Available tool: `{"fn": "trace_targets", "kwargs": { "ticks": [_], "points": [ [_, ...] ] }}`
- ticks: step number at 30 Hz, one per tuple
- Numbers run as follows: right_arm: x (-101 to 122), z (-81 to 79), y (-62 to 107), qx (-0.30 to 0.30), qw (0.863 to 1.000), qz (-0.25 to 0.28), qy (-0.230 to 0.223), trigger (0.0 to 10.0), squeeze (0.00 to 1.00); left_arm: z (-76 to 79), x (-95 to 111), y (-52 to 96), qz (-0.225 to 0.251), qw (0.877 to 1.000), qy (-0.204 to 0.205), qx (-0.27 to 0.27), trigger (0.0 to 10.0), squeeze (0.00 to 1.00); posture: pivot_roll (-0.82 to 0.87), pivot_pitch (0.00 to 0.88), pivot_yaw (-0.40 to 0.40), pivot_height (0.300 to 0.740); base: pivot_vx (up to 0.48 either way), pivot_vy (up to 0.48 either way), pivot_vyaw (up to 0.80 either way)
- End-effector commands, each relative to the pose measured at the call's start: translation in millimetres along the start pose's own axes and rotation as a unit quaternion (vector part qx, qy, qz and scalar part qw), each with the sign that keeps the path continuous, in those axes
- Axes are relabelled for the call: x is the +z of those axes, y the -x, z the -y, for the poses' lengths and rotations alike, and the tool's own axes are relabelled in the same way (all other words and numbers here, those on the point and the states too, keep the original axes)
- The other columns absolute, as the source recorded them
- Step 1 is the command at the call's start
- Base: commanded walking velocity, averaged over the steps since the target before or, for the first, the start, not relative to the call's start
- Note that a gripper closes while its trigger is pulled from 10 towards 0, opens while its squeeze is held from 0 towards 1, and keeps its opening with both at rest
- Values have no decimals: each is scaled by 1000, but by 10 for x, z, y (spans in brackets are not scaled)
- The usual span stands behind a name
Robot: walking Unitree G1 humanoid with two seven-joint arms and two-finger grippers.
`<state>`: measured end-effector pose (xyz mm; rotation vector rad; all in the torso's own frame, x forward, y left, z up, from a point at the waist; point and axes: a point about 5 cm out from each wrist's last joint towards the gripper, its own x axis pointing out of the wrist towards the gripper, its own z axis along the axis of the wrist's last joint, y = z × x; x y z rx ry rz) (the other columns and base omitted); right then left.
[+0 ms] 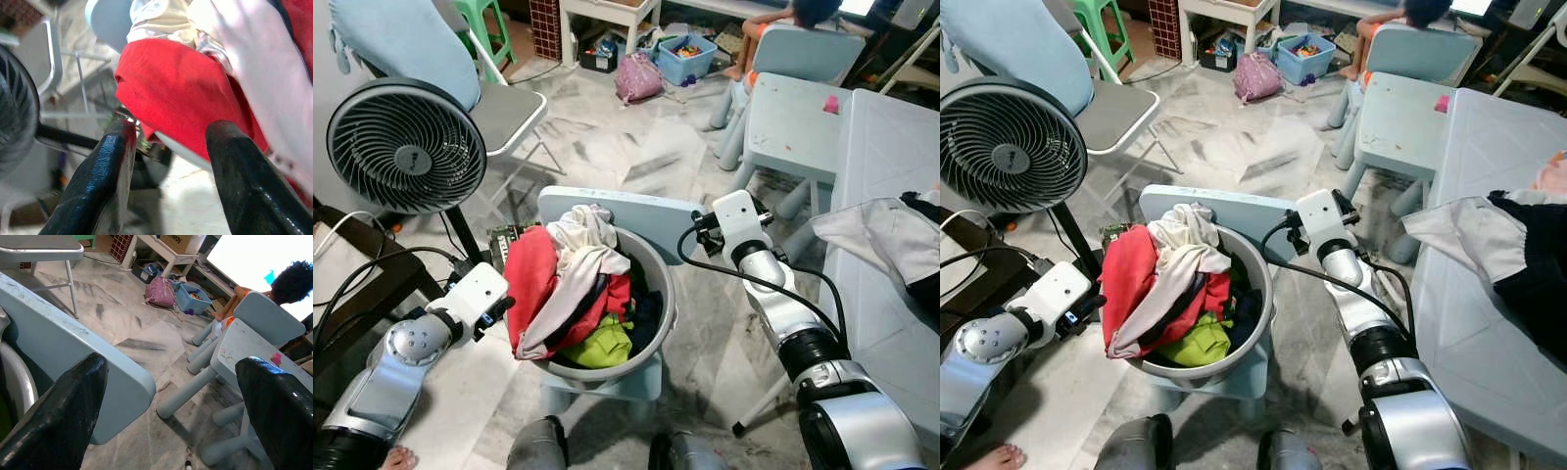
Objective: Hang hanger
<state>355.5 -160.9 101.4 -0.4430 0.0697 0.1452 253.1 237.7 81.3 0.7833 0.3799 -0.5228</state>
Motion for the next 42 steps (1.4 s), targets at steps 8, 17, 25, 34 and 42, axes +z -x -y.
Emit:
{"fn": "trace_targets", "kwargs": {
  "ticks": [8,17,25,34,42],
  "points": [
    [31,37,-12,3,1000,7,6,10000,0,33,-226,114,3,990,-103,-93,10000,0,114,116,-70,740,0,0,0],
    [36,54,-7,6,1000,8,6,10000,0,4,-366,-14,-11,984,-141,-110,10000,0,98,117,-75,740,0,0,0],
    [8,76,37,5,1000,11,9,10000,0,13,-179,-163,58,972,-183,-134,10000,0,75,134,-64,740,0,0,0],
    [-40,109,103,6,1000,7,13,10000,0,183,-47,-262,104,968,-100,-204,10000,0,48,157,-58,740,0,0,0],
    [-23,84,102,9,1000,7,13,10000,0,171,-96,-253,82,968,-33,-233,10000,1000,52,160,-58,740,0,0,0]
  ]
}}
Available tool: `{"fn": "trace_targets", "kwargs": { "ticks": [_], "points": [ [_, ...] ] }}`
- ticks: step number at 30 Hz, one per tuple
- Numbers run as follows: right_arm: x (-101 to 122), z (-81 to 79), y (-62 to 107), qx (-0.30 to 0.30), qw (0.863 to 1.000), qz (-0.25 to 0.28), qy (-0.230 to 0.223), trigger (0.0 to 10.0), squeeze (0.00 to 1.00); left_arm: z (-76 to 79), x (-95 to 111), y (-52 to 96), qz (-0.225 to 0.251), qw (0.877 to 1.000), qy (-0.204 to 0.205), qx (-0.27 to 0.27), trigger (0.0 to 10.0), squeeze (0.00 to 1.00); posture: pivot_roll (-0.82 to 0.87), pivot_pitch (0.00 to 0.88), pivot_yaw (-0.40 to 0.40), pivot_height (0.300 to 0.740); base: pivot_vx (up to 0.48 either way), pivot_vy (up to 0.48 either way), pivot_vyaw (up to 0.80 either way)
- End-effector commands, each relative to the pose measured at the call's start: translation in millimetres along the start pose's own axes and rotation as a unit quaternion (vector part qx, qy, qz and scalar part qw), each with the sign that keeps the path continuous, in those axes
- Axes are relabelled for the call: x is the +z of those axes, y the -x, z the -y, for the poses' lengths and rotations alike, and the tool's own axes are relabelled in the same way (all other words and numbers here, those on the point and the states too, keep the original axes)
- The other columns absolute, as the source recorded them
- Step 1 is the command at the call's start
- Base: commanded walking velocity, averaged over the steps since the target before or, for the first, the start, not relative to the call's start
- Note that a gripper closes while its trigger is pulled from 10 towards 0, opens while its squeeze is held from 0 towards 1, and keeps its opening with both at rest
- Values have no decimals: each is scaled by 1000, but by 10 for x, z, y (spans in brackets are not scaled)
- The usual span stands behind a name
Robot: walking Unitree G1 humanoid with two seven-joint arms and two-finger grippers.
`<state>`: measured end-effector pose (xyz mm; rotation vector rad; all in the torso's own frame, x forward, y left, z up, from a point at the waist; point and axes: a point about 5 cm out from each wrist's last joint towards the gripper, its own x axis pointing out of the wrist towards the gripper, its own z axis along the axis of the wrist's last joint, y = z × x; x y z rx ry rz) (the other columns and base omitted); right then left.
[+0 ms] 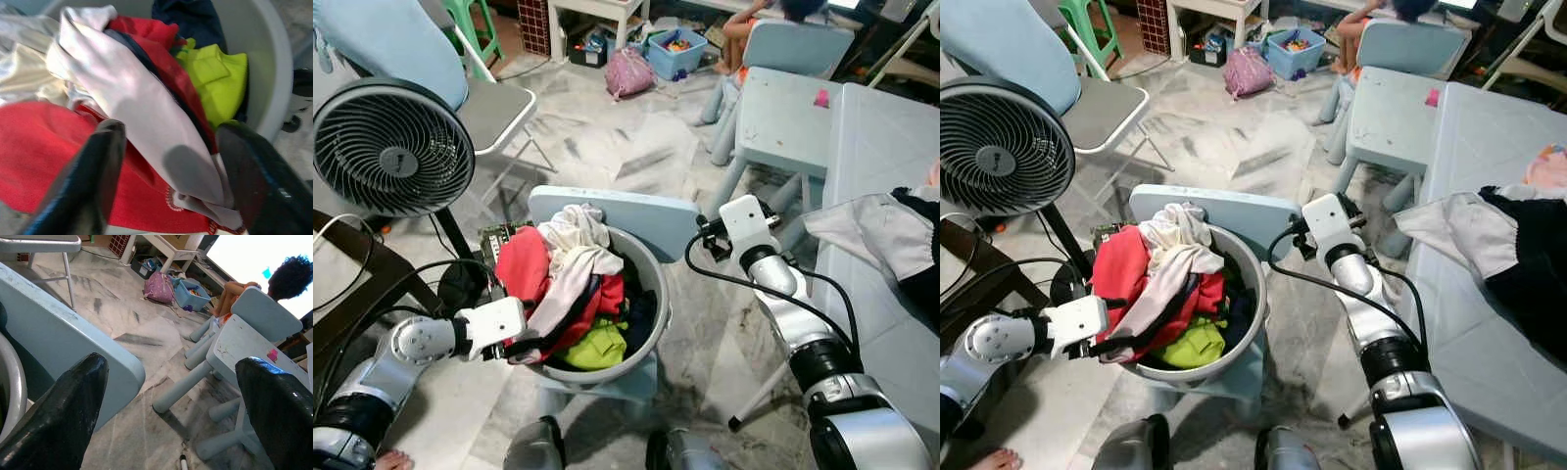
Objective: Hang hanger
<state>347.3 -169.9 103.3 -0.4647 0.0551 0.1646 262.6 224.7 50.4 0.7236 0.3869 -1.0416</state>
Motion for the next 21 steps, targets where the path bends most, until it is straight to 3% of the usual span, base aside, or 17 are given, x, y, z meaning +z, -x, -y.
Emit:
{"fn": "trace_targets", "kwargs": {
  "ticks": [1,5,9,12,18,21],
  "points": [
    [5,5,8,2,1000,-1,2,10000,0,4,-20,44,-5,1000,16,-10,10000,1000,53,161,-58,740,0,0,0],
    [12,3,0,3,1000,-1,2,10000,0,57,-83,92,-29,998,52,-35,10000,1000,57,159,-57,740,0,0,0],
    [24,-9,-9,4,1000,-1,2,10000,0,87,-164,52,-51,993,107,-18,10000,1000,56,155,-58,740,0,0,0],
    [44,-13,-12,5,1000,2,2,10000,0,161,-238,44,-78,989,122,-33,10000,1000,55,155,-58,740,0,0,0],
    [30,7,-4,4,1000,1,4,10000,0,157,-242,26,-93,985,141,-21,10000,1000,55,155,-58,740,0,0,0],
    [29,1,-3,4,1000,0,3,10000,0,150,-271,-11,-97,981,170,-6,10000,1000,55,155,-58,740,0,0,0]
  ]
}}
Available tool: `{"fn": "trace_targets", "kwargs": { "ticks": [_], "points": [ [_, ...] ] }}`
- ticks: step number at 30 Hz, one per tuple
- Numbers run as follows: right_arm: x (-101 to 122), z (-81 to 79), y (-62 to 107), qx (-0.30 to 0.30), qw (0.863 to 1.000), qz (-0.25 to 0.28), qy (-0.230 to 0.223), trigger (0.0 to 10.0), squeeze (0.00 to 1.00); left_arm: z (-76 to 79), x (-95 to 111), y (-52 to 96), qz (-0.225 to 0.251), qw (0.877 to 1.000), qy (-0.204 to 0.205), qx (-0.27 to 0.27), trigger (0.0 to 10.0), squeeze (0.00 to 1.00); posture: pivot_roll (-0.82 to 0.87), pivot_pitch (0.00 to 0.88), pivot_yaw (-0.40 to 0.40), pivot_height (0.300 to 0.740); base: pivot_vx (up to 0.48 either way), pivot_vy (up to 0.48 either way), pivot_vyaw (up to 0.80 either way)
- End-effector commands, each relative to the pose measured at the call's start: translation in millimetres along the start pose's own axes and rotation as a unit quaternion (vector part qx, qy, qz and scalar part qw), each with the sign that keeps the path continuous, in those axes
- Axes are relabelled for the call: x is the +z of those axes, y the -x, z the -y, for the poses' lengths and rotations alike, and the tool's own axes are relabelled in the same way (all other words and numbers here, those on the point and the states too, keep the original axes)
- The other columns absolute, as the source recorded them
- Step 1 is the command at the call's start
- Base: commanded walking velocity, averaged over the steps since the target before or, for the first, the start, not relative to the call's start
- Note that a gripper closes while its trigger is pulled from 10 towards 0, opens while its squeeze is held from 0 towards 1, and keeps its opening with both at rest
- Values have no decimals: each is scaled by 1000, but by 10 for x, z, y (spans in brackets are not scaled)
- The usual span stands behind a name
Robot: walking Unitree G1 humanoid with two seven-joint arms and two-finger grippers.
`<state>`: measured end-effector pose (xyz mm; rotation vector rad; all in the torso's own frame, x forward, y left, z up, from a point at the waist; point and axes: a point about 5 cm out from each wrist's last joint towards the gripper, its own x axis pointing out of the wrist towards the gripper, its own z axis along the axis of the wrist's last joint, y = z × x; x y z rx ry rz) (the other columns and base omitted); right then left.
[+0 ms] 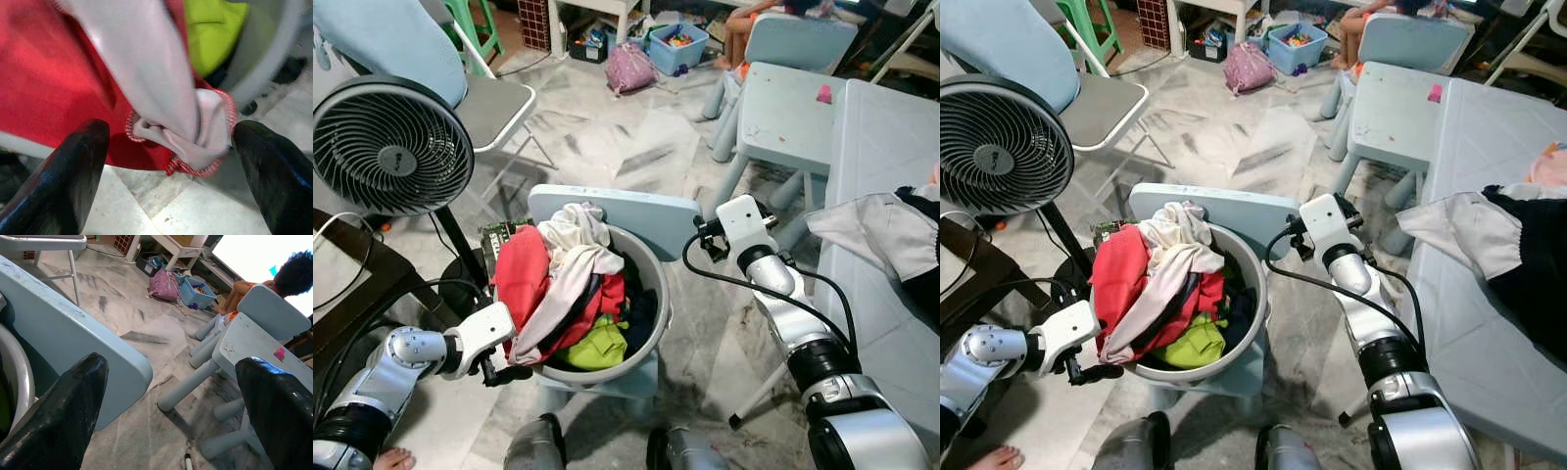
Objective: Hang hanger
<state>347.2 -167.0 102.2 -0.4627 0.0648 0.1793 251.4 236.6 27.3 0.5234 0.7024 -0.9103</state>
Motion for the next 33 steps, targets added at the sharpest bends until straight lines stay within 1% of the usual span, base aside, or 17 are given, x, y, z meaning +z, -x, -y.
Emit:
{"fn": "trace_targets", "kwargs": {
  "ticks": [1,2,3,4,5,6,11,19,25,33],
  "points": [
    [30,26,1,-4,1000,4,4,10000,0,-16,-39,-22,-7,1000,27,14,10000,1000,48,157,-56,740,0,0,0],
    [34,20,1,-3,1000,4,4,10000,0,-24,-45,-36,-8,999,36,19,10000,1000,48,157,-56,740,0,0,0],
    [38,15,0,-3,1000,5,3,10000,0,-28,-44,-47,-6,999,40,23,3961,1000,48,157,-56,740,0,0,0],
    [40,14,1,-3,1000,5,3,10000,0,-31,-43,-59,-5,999,46,26,0,820,48,157,-56,740,0,0,0],
    [40,14,1,-3,1000,5,3,10000,0,-31,-41,-66,-4,998,50,28,0,820,48,157,-56,740,0,0,0],
    [37,18,3,-3,1000,5,3,10000,0,-28,-39,-71,-4,998,51,27,0,0,48,157,-56,740,0,0,0],
    [22,49,6,-6,1000,2,5,10000,0,-27,-40,-81,-7,998,55,32,0,0,48,157,-56,740,0,0,0],
    [39,19,-5,-4,1000,4,4,10000,0,-11,-42,-107,-6,998,61,35,0,0,47,151,-58,740,0,0,0],
    [31,23,-7,-2,1000,3,4,10000,0,1,-44,-137,-3,997,75,37,0,0,46,139,-59,740,0,0,0],
    [31,23,-7,-2,1000,3,4,10000,0,1,-44,-137,-3,997,75,37,0,0,46,139,-59,740,0,0,0]
  ]
}}
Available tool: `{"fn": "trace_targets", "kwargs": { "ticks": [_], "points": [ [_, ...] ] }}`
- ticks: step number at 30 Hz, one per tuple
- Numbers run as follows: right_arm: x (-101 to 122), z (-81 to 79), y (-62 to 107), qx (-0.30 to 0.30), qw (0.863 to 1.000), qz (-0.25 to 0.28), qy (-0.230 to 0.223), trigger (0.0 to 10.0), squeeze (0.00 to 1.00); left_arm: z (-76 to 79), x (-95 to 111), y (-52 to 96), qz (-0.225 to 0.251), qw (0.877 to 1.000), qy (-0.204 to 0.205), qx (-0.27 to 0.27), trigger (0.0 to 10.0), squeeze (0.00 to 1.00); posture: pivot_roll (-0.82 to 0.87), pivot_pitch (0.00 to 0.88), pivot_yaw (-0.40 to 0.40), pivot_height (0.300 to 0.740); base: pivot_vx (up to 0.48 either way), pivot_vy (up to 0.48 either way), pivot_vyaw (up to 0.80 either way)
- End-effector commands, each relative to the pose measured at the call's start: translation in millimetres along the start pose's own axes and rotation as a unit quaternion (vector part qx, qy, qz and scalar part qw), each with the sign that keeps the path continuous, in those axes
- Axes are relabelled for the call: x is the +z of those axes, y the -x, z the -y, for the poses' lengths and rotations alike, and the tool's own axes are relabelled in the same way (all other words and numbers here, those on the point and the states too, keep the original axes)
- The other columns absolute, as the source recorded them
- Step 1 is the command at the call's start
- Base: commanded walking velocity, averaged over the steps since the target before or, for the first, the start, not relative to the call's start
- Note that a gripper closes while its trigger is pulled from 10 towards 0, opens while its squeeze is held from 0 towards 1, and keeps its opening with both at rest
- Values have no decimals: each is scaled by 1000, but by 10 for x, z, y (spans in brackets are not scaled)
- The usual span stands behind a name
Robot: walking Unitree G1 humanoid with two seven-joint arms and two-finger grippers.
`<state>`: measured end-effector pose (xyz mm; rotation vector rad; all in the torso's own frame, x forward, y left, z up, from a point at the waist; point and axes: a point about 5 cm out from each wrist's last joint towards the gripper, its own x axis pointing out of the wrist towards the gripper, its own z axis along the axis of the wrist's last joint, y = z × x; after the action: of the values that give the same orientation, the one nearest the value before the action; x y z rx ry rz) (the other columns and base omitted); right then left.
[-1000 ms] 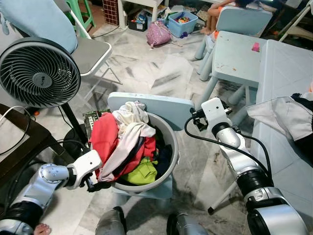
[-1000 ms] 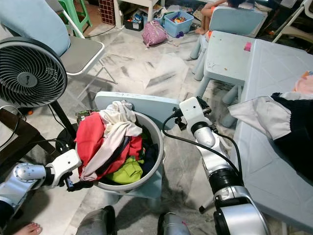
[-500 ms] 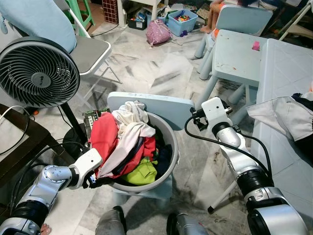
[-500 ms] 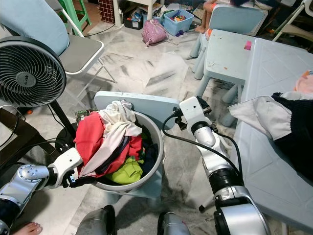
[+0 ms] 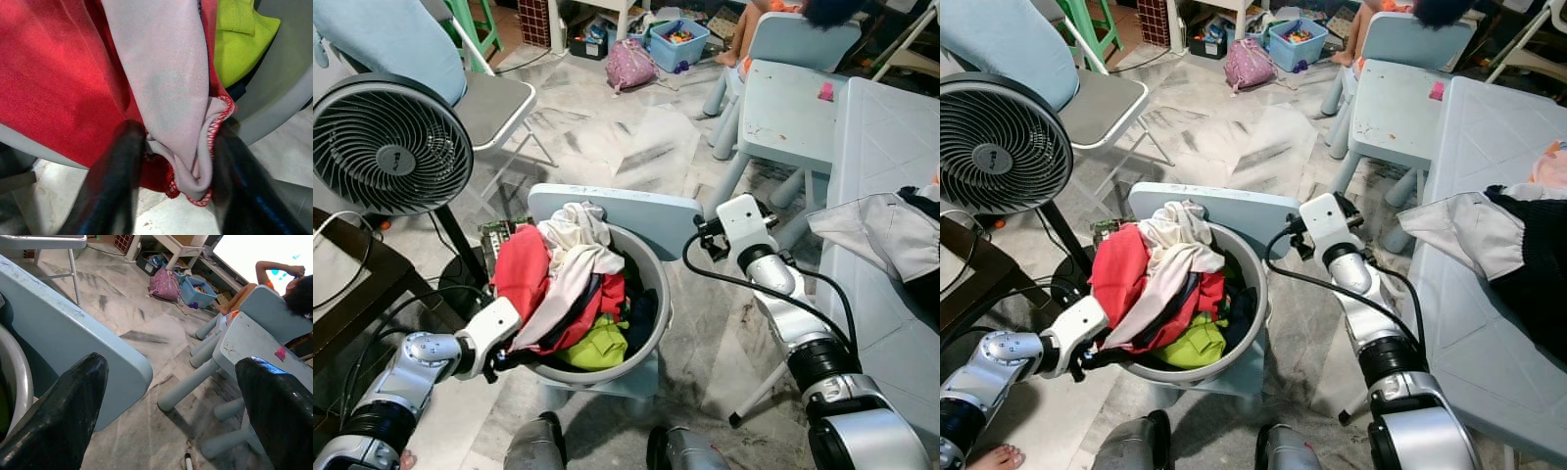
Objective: Hang hanger
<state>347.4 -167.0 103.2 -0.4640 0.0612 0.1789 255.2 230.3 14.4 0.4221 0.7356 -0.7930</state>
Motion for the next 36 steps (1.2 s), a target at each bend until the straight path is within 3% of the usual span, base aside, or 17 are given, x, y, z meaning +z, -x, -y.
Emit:
{"fn": "trace_targets", "kwargs": {
  "ticks": [1,21,22,24,32,36],
  "points": [
    [22,18,-6,-2,1000,2,3,10000,0,-17,-10,7,-4,1000,6,4,0,0,46,139,-59,740,0,0,0],
    [20,8,-4,4,1000,1,1,10000,0,-16,-5,3,-2,1000,8,4,0,0,46,139,-59,740,0,0,0],
    [6,-138,39,84,996,5,-2,10000,0,-116,64,-2,26,998,33,55,0,0,45,121,-66,740,0,0,0],
    [-15,-324,119,183,983,9,-7,10000,0,-233,139,0,59,989,69,119,0,0,44,123,-64,740,0,0,0],
    [-4,-405,233,271,962,19,-16,10000,0,-282,170,5,75,983,93,142,0,0,42,127,-60,740,0,0,0],
    [-31,-392,296,311,950,14,-16,10000,0,-352,243,2,106,970,133,173,0,0,42,125,-61,740,0,0,0]
  ]
}}
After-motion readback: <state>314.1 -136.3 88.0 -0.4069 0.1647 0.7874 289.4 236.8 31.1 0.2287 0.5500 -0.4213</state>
